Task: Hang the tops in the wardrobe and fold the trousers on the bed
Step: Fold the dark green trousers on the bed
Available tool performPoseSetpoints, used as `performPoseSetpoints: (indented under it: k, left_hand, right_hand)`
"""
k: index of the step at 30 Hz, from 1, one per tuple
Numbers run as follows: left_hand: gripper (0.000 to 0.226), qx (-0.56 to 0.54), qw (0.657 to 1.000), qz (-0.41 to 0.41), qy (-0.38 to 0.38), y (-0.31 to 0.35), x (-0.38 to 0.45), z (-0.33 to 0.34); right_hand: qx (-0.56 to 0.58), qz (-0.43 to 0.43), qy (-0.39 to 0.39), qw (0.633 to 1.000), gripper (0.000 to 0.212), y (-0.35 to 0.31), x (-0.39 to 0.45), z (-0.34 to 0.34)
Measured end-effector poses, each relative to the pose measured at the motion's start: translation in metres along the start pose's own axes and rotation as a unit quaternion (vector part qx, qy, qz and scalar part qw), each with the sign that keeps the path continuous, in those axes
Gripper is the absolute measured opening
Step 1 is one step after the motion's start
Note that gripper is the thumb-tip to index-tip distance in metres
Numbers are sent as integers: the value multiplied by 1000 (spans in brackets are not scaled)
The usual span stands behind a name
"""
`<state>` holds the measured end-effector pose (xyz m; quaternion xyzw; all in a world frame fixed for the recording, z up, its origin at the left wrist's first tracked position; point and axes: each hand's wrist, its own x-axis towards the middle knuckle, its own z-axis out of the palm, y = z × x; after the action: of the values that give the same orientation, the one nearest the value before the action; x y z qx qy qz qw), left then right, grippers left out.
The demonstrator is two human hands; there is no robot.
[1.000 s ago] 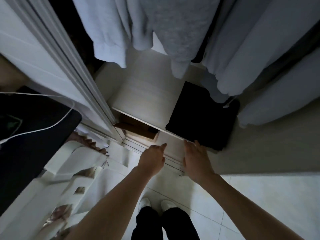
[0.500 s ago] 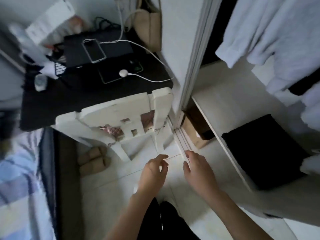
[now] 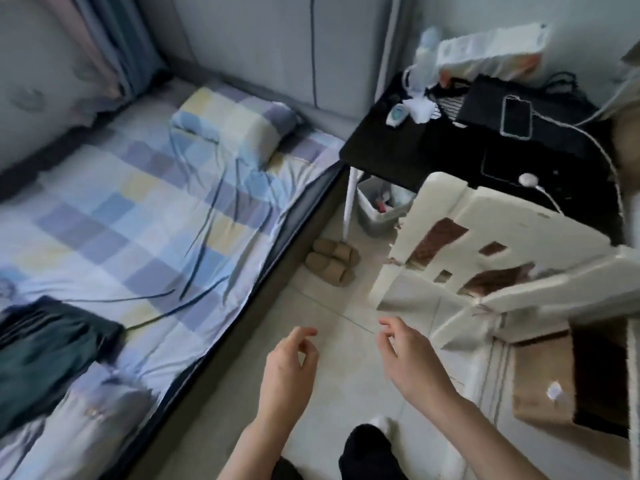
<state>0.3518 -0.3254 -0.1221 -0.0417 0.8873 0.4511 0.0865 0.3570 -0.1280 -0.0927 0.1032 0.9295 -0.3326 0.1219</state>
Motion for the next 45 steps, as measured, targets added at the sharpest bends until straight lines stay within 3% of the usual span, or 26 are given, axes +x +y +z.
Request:
performPoseSetpoints:
  k: [4, 10, 18, 27, 32, 36, 39, 45]
  left_hand:
    - [23, -50, 990, -93, 93, -82, -17, -91]
    - [14, -77, 961, -199, 175, -201, -49, -206]
    - [19, -73, 917, -335, 206, -330, -53, -322]
    - [22, -62, 883, -407, 225, -424, 8, -388]
    - [22, -23, 879, -437, 189, -487, 53, -386]
    - [38, -4, 879, -458, 129, -540, 96, -369]
    - [44, 7, 880, -470, 66, -577, 122, -357]
    - [50, 88, 904, -418, -1, -641, 156, -333]
  right_hand:
    - [-30, -66, -49, 996, 33, -91, 20, 69]
    - [-70, -123, -117, 983, 31, -203, 25, 181]
    - [-109, -172, -218, 955, 28, -323, 44, 309]
    - [-155, -193, -319, 915, 32, -412, 129, 425]
    - [-183, -174, -361, 898, 31, -434, 186, 508]
    - [-189, -121, -391, 893, 31, -447, 240, 587]
    - [-232, -72, -410, 879, 18, -445, 280, 643]
    - [-243, -58, -436, 865, 21, -436, 327, 735]
